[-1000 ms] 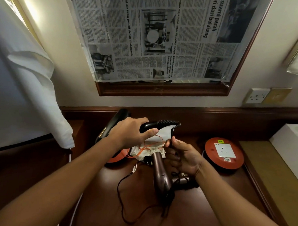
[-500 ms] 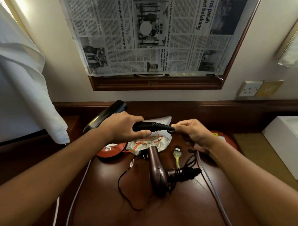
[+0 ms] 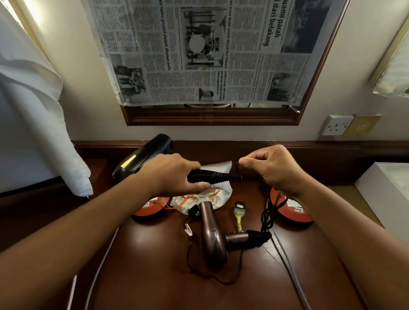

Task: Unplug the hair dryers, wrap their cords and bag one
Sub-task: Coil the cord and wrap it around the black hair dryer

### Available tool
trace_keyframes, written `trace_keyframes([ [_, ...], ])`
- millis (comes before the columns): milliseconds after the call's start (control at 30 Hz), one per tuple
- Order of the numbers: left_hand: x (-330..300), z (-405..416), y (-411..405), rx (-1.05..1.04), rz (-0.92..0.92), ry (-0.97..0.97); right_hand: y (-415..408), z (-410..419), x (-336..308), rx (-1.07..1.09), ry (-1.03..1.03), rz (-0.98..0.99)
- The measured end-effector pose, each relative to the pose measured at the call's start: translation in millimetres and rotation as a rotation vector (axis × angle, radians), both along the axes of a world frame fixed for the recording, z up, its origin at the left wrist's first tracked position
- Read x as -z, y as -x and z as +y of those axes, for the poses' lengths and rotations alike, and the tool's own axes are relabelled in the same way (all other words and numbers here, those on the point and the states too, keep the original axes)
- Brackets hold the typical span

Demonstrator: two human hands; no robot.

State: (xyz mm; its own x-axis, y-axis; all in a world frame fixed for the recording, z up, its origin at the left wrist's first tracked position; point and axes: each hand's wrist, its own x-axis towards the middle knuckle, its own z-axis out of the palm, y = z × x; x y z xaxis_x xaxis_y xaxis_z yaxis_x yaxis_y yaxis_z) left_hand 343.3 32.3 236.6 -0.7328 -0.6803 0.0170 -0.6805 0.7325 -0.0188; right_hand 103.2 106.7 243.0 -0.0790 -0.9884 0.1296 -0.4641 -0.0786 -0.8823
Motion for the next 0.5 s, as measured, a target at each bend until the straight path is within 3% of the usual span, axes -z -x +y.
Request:
trace_keyframes([
  [300,6,6,3,-0.126,-0.067,0.005,-17,17,19,0.029,0.205,0.371],
  [500,17,7,4,-0.217,0.013,0.005,-33,26,43,0.131,0.246,0.254],
])
